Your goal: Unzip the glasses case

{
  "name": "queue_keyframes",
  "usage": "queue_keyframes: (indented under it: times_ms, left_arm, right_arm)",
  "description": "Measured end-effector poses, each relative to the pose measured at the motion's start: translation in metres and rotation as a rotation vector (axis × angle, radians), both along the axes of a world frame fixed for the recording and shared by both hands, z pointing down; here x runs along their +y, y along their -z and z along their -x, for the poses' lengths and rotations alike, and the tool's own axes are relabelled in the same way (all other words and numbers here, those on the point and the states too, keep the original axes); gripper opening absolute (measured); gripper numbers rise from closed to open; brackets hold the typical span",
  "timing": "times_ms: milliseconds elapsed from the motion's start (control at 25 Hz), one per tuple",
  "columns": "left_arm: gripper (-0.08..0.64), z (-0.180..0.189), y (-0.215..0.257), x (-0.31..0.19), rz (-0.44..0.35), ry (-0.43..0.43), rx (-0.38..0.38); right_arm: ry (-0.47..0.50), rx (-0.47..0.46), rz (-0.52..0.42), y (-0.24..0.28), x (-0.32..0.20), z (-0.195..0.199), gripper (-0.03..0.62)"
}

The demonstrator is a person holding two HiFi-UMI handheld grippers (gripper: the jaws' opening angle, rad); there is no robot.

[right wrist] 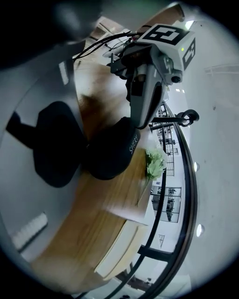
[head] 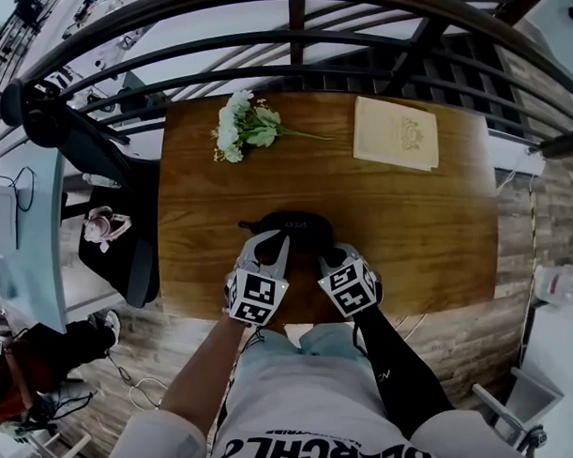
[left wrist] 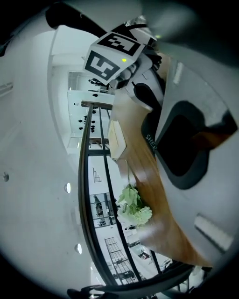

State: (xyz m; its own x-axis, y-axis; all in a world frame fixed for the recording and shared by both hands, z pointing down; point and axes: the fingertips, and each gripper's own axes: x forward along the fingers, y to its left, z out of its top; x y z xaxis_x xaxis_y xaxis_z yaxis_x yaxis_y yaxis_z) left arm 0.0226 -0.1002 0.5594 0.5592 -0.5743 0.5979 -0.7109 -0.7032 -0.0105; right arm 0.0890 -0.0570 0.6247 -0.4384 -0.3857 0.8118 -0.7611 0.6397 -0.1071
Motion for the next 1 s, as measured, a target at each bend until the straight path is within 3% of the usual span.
queue_keyframes:
  times_ms: [400,1000]
  left_arm:
    - [0.032,-0.013,-0.006,-0.008,-0.073,-0.010,-0.006]
    - [0.031,-0.010,-0.007,-0.010,-0.036,0.001,0.072]
  right_arm:
    - [0.001,0.006,-0.001,0.001,0.000,0.001,0.029]
    - [-0.014,0.024,-0.014,0.001,-0.001,-0.001,0.029]
